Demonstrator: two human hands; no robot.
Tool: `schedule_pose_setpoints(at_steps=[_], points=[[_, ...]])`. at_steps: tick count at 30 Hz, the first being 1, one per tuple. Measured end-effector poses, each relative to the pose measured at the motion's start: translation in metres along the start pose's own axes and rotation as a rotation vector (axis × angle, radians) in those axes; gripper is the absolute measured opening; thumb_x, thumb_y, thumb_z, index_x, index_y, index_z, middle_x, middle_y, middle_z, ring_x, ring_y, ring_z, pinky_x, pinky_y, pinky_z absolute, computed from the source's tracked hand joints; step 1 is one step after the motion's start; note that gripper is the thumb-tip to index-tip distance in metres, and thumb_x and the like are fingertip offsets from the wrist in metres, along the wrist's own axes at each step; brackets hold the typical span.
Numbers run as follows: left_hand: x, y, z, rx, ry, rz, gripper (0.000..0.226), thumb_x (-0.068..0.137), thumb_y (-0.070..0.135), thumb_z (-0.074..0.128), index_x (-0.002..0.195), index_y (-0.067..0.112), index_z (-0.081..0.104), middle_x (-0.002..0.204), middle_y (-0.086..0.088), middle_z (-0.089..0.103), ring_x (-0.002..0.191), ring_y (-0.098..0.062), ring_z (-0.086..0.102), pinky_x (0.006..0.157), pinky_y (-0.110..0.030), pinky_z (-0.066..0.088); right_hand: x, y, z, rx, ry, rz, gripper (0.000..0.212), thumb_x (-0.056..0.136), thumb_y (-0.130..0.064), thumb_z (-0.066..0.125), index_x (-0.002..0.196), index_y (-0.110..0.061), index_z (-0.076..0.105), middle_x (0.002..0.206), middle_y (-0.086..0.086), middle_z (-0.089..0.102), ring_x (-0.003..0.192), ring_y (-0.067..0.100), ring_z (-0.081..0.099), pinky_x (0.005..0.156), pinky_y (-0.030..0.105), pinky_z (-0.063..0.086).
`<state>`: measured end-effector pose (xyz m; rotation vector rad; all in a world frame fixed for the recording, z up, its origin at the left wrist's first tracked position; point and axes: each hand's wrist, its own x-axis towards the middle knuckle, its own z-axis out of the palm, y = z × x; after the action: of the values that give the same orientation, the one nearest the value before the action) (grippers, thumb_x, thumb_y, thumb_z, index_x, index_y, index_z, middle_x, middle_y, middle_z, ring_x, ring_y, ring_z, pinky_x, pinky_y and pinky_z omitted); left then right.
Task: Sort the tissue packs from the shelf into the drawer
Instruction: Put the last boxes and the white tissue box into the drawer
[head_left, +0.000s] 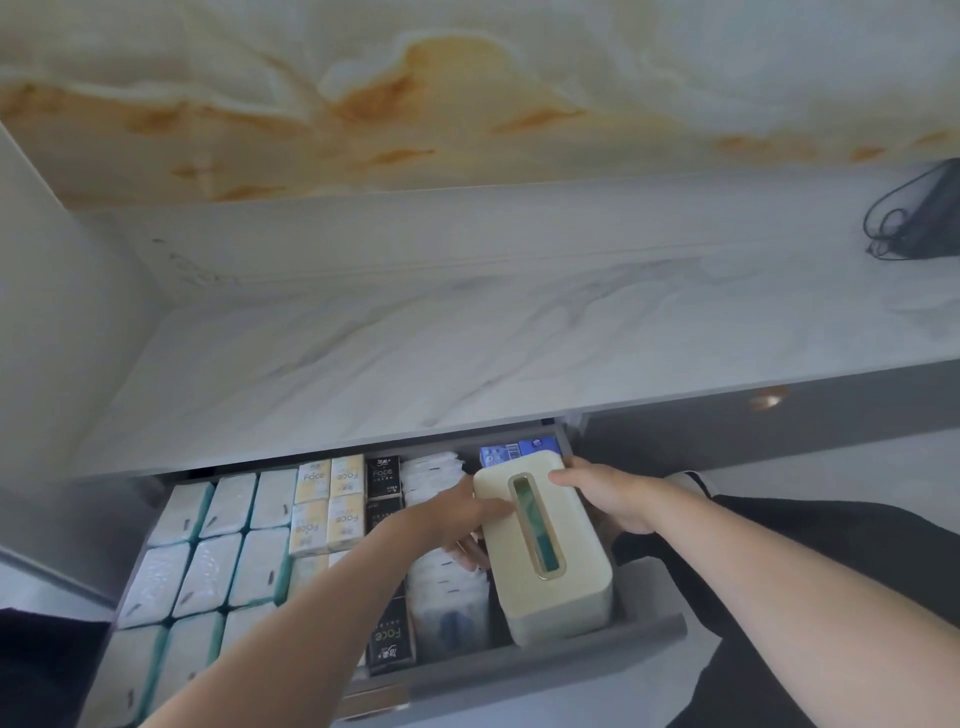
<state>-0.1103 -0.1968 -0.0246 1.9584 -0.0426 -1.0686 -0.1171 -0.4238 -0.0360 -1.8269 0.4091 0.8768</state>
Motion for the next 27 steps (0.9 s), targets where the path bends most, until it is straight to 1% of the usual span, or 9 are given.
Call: schedule_pose_setpoints(at_steps=[3,6,11,13,16,18,23,25,27], points=[[0.007,-0.001,0.006,-0.008,-0.008,0.004,0.032,0.098,0.039,0.053,0.123,0.025,0.041,0.101,-0.007,0.067,0.072,-0.026,0.072,0.072,-0.043,0.062,0.005,0.005,0.002,0.012,0.005,0.016,0.033,0.102,-0.045,0.041,0.132,-0.033,0.048,0.122,0.001,0.066,0.111,0.021,0.061,0.087,0.043,0.049],[0.018,-0.004,0.011,-0.010,0.045,0.032,0.039,0.095,0.044,0.057,0.124,0.024,0.040,0.104,-0.006,0.068,0.076,-0.029,0.074,0.070,-0.046,0.062,0.006,0.008,0.002,0.058,0.001,0.015,0.029,0.106,-0.039,0.035,0.130,-0.031,0.051,0.122,-0.001,0.065,0.110,0.015,0.060,0.094,0.040,0.043],[0.029,-0.010,0.010,-0.043,0.145,0.015,0.050,0.091,0.046,0.062,0.128,0.028,0.034,0.109,-0.004,0.067,0.076,-0.028,0.074,0.067,-0.044,0.062,0.016,0.008,-0.002,-0.037,-0.027,-0.061,0.030,0.103,-0.037,0.046,0.131,-0.029,0.054,0.123,-0.003,0.067,0.114,0.015,0.062,0.108,0.045,0.043],[0.030,-0.010,0.011,-0.020,0.183,0.041,0.050,0.091,0.046,0.063,0.130,0.028,0.038,0.107,-0.001,0.067,0.073,-0.025,0.074,0.065,-0.042,0.062,0.014,0.004,-0.005,-0.094,-0.084,-0.105,0.036,0.097,-0.037,0.060,0.133,-0.030,0.053,0.125,-0.005,0.066,0.117,0.014,0.061,0.106,0.041,0.045],[0.030,-0.013,0.014,-0.026,0.245,0.071,0.047,0.090,0.045,0.064,0.128,0.031,0.040,0.104,0.001,0.068,0.071,-0.024,0.074,0.062,-0.041,0.062,0.015,0.004,-0.010,-0.185,-0.120,-0.115,0.067,0.076,-0.046,0.081,0.134,-0.033,0.051,0.126,-0.008,0.066,0.118,0.014,0.062,0.105,0.043,0.047],[0.029,-0.017,0.018,-0.053,0.256,0.096,0.042,0.089,0.044,0.065,0.123,0.035,0.040,0.100,-0.002,0.069,0.072,-0.026,0.074,0.062,-0.045,0.061,0.018,0.005,-0.012,-0.209,-0.099,-0.122,0.081,0.064,-0.054,0.087,0.134,-0.036,0.051,0.125,-0.011,0.067,0.117,0.013,0.063,0.104,0.044,0.049],[0.028,-0.028,0.029,-0.091,0.292,0.117,0.045,0.088,0.036,0.068,0.128,0.032,0.046,0.103,0.002,0.065,0.087,-0.019,0.069,0.061,-0.043,0.062,0.009,-0.002,-0.001,-0.496,0.050,-0.153,0.055,0.072,-0.046,0.084,0.120,-0.035,0.059,0.116,-0.015,0.066,0.112,0.011,0.062,0.090,0.029,0.050],[0.030,-0.031,0.032,-0.061,0.306,0.105,0.048,0.087,0.033,0.068,0.129,0.026,0.047,0.106,0.002,0.062,0.093,-0.019,0.066,0.062,-0.042,0.062,0.004,-0.007,0.007,-0.673,0.150,-0.169,0.076,0.065,-0.053,0.085,0.129,-0.030,0.052,0.124,-0.009,0.060,0.118,0.018,0.059,0.089,0.032,0.050],[0.031,-0.031,0.034,-0.015,0.328,0.099,0.051,0.087,0.033,0.067,0.131,0.023,0.045,0.109,0.001,0.062,0.095,-0.020,0.065,0.065,-0.042,0.062,0.003,-0.009,0.015,-0.829,0.240,-0.167,0.109,0.061,-0.059,0.083,0.149,-0.025,0.029,0.140,0.003,0.044,0.121,0.024,0.053,0.093,0.037,0.049]])
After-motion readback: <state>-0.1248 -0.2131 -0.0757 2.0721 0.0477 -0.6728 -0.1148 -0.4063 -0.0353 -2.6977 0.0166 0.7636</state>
